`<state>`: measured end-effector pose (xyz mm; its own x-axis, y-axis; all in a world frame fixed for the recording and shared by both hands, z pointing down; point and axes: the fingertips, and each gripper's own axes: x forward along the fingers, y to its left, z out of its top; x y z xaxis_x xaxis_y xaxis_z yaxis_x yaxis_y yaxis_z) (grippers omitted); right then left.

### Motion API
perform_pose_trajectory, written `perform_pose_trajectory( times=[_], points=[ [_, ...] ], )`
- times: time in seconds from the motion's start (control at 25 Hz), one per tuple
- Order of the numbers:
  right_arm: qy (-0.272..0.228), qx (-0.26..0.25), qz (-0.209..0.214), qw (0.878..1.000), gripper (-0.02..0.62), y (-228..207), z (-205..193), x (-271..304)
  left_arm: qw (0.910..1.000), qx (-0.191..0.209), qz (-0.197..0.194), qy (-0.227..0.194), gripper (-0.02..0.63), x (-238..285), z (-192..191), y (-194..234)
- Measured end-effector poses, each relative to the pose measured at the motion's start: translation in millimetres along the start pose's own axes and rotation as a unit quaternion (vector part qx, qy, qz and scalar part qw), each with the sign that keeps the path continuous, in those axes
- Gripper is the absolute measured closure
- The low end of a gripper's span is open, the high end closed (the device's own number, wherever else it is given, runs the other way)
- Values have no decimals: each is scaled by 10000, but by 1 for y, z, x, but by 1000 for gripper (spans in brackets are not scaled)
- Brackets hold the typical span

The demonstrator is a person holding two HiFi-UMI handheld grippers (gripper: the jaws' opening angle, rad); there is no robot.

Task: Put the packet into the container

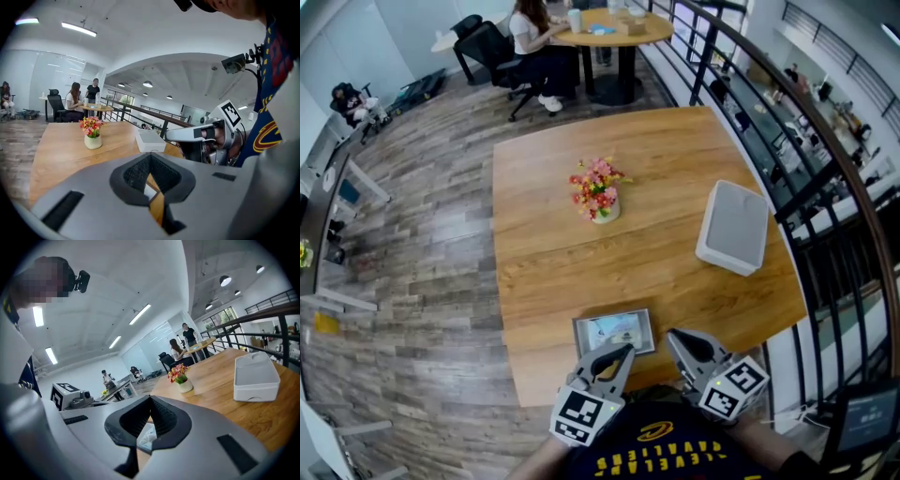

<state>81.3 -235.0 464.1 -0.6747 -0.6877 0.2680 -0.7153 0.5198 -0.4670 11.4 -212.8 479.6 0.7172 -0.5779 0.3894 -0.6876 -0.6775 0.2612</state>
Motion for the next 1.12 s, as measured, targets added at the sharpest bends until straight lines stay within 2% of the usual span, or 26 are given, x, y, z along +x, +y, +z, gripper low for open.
perform_pose_trajectory(
  times=[0.12,0.32,0.4,0.76,1.12],
  points=[
    [-53,-251,-52,9997,584,3,6,-1,10000,-98,8,-7,606,-2,-1,2],
    [-317,-383,-80,9987,584,6,19,-4,9947,-1008,-37,-188,606,-5,1,10],
    [-360,-413,-79,9985,584,7,22,-5,9927,-1180,20,-234,606,-6,3,14],
    [-413,-564,-84,9975,584,10,25,-4,9941,-1041,158,-248,606,-7,4,23],
    [-360,-565,-142,9977,584,17,31,-5,9938,-1100,149,-48,606,-9,6,20]
  ],
)
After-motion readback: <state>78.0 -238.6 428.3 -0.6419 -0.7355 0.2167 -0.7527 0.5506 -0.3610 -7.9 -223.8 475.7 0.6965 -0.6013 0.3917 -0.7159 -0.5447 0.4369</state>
